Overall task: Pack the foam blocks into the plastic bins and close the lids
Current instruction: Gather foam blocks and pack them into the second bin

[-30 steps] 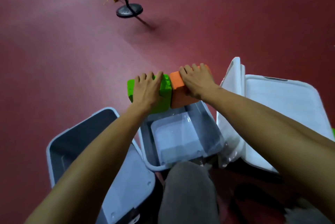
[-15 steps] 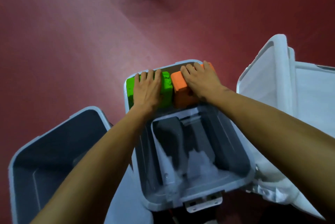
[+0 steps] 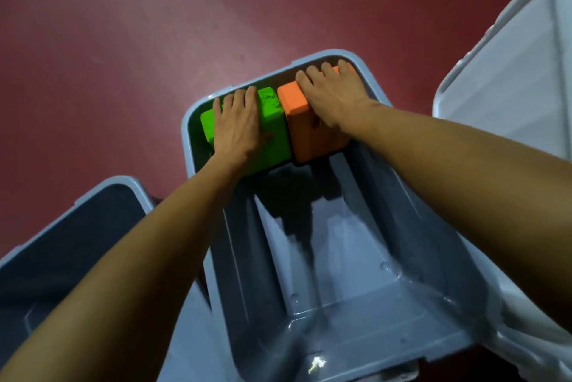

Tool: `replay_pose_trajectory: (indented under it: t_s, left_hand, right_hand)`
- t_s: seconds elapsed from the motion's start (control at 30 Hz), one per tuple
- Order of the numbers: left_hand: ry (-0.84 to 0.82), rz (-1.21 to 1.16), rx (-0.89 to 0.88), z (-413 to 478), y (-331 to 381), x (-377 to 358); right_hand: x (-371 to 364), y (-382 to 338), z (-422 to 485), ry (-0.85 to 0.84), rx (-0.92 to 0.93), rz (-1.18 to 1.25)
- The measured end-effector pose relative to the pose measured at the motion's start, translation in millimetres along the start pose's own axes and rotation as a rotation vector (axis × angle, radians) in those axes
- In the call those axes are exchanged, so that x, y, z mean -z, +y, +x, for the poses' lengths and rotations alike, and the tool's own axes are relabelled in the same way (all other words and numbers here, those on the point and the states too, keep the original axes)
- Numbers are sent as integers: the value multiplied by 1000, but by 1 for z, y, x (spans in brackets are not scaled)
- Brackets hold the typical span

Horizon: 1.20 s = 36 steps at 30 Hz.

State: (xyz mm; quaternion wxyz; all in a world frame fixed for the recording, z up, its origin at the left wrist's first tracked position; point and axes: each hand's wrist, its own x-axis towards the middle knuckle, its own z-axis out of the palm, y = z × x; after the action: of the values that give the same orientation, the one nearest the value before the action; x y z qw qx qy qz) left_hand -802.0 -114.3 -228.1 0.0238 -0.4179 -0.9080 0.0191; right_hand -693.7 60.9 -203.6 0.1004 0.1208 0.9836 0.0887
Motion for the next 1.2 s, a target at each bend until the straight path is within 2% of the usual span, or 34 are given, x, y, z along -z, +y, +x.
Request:
replay_pose_trajectory:
  t_s: [0.3,0.6,0.77,1.03,1.2]
  left_hand:
    - [-100,-72,-53,-9,-10,-11]
    - [-39,-97,-19,-16,-1,-29]
    - [-125,-37,-30,-5,-2,-28]
    - [-244,-85,12,2,-10,-35]
    - [-190,-133,47,-3,-13,-34]
  right_hand:
    - [1,3,3,-16,-8,20]
    - [-9,-11,6,1,2,-7]
    - [-14,-5,12,14,27,-20]
    - [-28,-15,7,-4,47,-14]
    - [-38,0,6,6,56,45]
